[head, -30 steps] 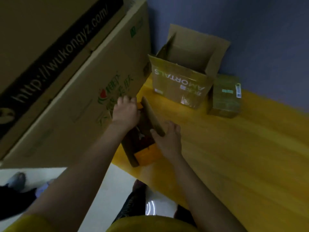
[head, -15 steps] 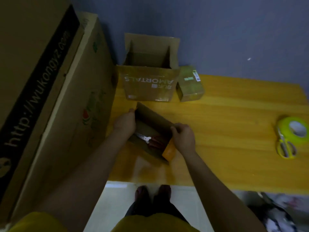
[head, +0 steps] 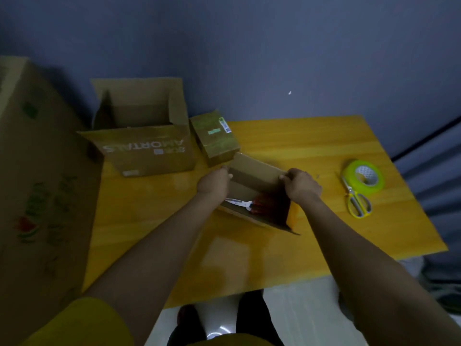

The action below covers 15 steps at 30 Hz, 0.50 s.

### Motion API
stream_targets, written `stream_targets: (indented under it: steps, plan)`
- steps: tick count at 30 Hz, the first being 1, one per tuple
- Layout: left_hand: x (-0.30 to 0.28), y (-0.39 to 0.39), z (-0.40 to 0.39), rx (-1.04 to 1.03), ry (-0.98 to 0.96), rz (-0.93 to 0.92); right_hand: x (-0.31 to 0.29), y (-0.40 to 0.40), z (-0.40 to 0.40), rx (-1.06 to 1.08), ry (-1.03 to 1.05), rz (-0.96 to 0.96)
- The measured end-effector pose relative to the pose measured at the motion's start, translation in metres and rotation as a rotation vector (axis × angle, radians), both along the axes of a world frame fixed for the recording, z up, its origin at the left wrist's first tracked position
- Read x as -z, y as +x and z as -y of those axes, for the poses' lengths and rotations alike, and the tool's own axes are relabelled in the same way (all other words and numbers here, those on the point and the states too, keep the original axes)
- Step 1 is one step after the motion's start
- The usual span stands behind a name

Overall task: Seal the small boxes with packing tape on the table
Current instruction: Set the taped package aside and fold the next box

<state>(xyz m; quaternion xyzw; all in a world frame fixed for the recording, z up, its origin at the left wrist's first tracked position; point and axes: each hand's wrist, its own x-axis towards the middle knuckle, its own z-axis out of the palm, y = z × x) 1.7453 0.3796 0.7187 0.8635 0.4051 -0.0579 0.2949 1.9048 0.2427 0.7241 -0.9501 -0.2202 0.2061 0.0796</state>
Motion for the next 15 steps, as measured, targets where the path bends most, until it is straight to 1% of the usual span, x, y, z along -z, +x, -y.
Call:
stream_targets:
  steps: [1,3,7,9,10,12,13,15]
  plan:
    - [0.001,0.014,-0.002,0.029,0.014,-0.014,0.0,0.01,0.004,0.008,-0.022,-0.025]
    - [0.005,0.043,-0.007,0.077,0.034,-0.053,-0.002,0.028,0.009,-0.041,-0.073,-0.03]
    - [0.011,0.102,-0.01,0.209,0.139,-0.187,-0.007,0.068,0.016,-0.225,-0.159,-0.058]
    - [0.012,0.125,-0.008,0.299,0.195,-0.215,-0.008,0.084,0.016,-0.344,-0.202,-0.081]
    - [0.013,0.134,-0.007,0.331,0.21,-0.219,-0.008,0.092,0.013,-0.41,-0.182,-0.085]
    - [0.015,0.149,-0.002,0.358,0.206,-0.207,-0.003,0.104,0.004,-0.559,-0.05,-0.071]
    - [0.015,0.153,-0.001,0.345,0.177,-0.191,0.001,0.108,-0.003,-0.641,0.022,-0.03]
    - [0.017,0.153,0.0,0.273,0.078,-0.15,0.006,0.114,-0.018,-0.805,0.159,0.128]
